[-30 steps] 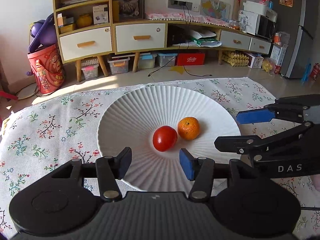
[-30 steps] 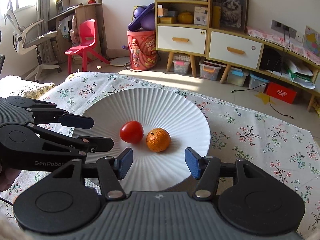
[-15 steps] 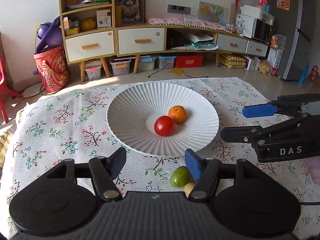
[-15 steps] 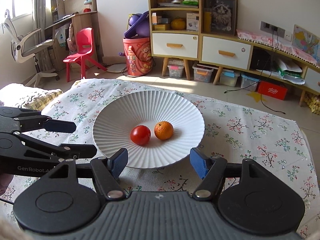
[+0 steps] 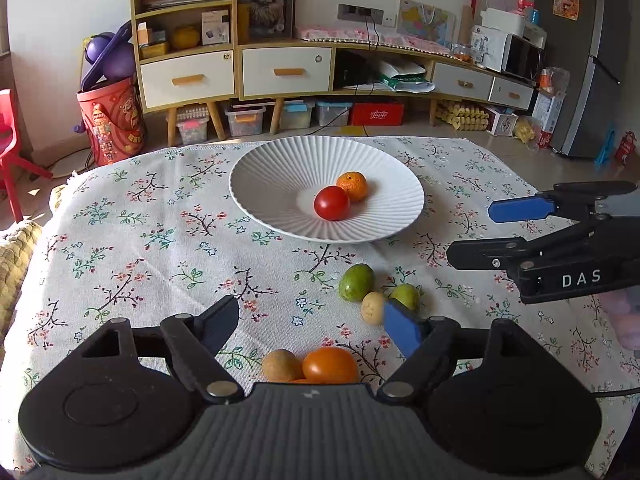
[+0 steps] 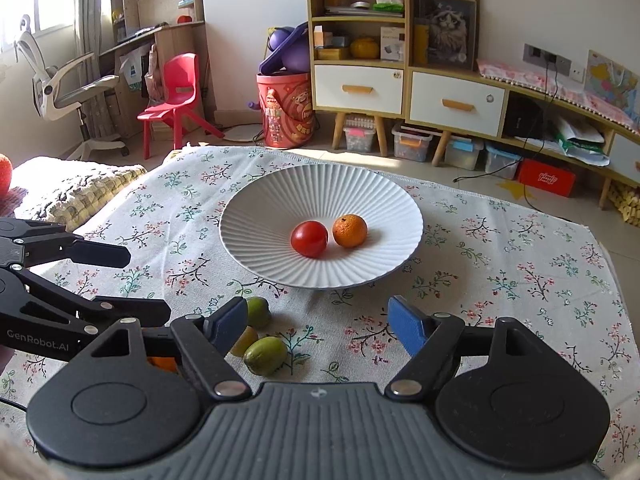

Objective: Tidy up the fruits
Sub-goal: 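Withdraw both open tools from the plate back toward the remaining fruits, then grasp the large orange with the left tool while the right tool grasps a lime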

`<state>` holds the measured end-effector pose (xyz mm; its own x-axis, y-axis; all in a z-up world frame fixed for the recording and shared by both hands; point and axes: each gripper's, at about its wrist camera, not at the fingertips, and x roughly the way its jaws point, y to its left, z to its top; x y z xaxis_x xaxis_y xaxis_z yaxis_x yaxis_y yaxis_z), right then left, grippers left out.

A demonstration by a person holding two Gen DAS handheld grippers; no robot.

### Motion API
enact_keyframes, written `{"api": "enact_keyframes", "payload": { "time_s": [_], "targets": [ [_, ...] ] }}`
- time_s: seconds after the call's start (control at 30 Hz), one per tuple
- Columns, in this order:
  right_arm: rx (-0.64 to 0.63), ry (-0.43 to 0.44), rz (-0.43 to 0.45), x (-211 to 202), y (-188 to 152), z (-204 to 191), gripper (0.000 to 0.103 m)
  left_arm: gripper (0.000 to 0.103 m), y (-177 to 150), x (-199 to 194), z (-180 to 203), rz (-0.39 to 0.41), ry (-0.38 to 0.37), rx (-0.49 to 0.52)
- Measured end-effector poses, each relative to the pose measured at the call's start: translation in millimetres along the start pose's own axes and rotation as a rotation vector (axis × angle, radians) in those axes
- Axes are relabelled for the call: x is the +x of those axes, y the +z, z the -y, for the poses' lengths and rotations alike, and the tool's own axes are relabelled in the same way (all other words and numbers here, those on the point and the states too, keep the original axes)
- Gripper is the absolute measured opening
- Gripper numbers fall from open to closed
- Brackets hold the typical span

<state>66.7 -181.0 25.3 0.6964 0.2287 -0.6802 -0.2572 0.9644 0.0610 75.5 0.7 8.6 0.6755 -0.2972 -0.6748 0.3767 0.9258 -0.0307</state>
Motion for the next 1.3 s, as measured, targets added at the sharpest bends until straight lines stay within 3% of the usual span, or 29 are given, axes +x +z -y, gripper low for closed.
{"api": "enact_keyframes", "payload": {
  "time_s": [0.17,0.33,0.53,0.83,1.0,1.3],
  "targets": [
    [-0.001,0.016,-0.02,4,-12,-6,0.078,0.077,-18,-2,-9,-0.013,0.006,-0.036],
    [-0.02,0.031,-0.03,4,-24,-14,0.084,0.088,-39,-6,-7,-0.005,0.022,-0.049],
    [-0.042,0.043,-0.081,13,-38,-20,0.085,0.09,-58,-2,-4,-0.051,0.063,-0.053],
    [-0.039,0.047,-0.137,28,-48,-24,0.09,0.092,-75,4,-3,-0.055,0.126,-0.08],
    [-0.065,0.029,-0.128,30,-54,-26,0.103,0.092,-77,6,0,-0.029,0.142,-0.083],
    [-0.071,0.004,-0.095,33,-54,-26,0.103,0.092,-77,6,2,-0.012,0.15,-0.097]
  ]
}}
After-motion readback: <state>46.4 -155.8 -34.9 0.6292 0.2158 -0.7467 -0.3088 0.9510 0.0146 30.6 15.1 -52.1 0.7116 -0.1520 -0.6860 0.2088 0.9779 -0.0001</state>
